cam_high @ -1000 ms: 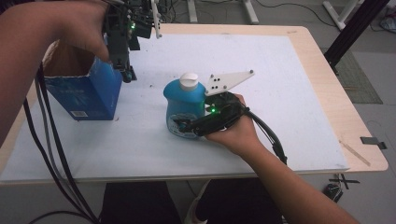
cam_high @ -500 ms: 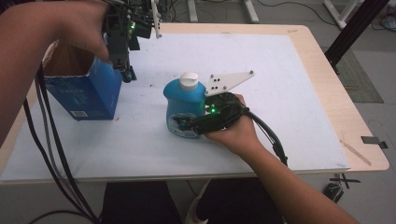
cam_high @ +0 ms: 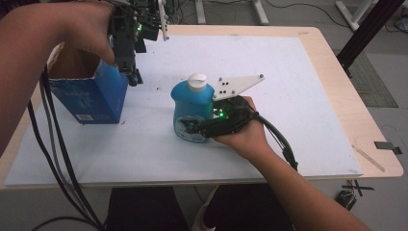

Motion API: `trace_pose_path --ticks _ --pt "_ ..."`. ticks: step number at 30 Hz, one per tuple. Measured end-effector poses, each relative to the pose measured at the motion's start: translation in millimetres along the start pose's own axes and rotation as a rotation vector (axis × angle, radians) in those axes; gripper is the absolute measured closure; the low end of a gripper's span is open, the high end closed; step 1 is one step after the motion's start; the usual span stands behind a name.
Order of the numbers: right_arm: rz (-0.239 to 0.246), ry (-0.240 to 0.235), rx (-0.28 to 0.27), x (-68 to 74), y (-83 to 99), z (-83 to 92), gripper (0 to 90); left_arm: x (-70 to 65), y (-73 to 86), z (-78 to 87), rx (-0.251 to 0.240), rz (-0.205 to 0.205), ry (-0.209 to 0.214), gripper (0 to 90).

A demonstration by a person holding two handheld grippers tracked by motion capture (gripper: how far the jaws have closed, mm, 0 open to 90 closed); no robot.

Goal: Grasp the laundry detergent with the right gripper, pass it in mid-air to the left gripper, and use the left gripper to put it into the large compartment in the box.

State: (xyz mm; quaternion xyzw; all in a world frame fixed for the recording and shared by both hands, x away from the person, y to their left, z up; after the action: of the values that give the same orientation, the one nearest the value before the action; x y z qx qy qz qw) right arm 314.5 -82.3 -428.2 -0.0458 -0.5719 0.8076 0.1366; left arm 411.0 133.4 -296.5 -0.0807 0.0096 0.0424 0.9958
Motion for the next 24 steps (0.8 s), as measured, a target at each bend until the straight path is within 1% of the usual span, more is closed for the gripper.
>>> trace_pose_path --ticks 6,7,10,13,14,15,16,22,23,24 --pt "0.007 -0.013 0.004 1.6 -3.7 2.9 45.1 -3.3 0.4 3.6 -0.005 0.001 0.004 1.7" --pt "0.013 -0.022 0.001 2.3 -7.2 4.9 45.1 -4.5 1.0 5.2 -0.005 0.002 0.001 1.7" --pt "0.022 -0.028 -0.002 2.9 -10.8 6.3 45.1 -6.5 1.7 7.2 0.000 0.002 -0.001 1.8" --pt "0.036 -0.042 -0.007 3.3 -18.6 8.6 45.1 -13.3 1.8 12.0 0.002 -0.001 0.001 1.7" --pt "0.040 -0.048 -0.010 3.6 -20.7 8.7 45.1 -13.3 1.8 12.0 0.002 -0.001 0.001 1.7" --pt "0.043 -0.054 -0.007 4.0 -22.8 8.8 45.1 -17.9 0.8 15.0 -0.001 -0.003 0.007 1.7" --pt "0.048 -0.063 -0.005 4.8 -25.2 8.6 45.1 -19.6 0.2 16.1 -0.001 -0.004 0.009 1.7" --pt "0.071 -0.107 0.016 7.1 -31.4 4.3 45.1 -34.4 -7.3 21.1 -0.001 -0.026 0.016 1.8" --pt "0.078 -0.116 0.020 6.9 -31.9 3.5 45.1 -34.4 -7.3 21.1 -0.001 -0.026 0.016 1.7" --pt "0.081 -0.125 0.022 6.9 -32.2 2.1 45.1 -38.0 -9.4 21.3 0.001 -0.034 0.017 1.7"
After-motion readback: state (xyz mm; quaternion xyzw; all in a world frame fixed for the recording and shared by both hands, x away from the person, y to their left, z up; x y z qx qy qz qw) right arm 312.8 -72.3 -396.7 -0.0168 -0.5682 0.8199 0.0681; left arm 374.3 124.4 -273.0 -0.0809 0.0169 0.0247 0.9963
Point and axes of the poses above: each handheld gripper's, and its own axes: z roughly backward along the jaws, y roughly out of its underside, x roughly to its left, the point moved 1 cm from there along -z, roughly forward along the jaws, and after that the axes turned 6 degrees about -x, right-handed, at the moved point
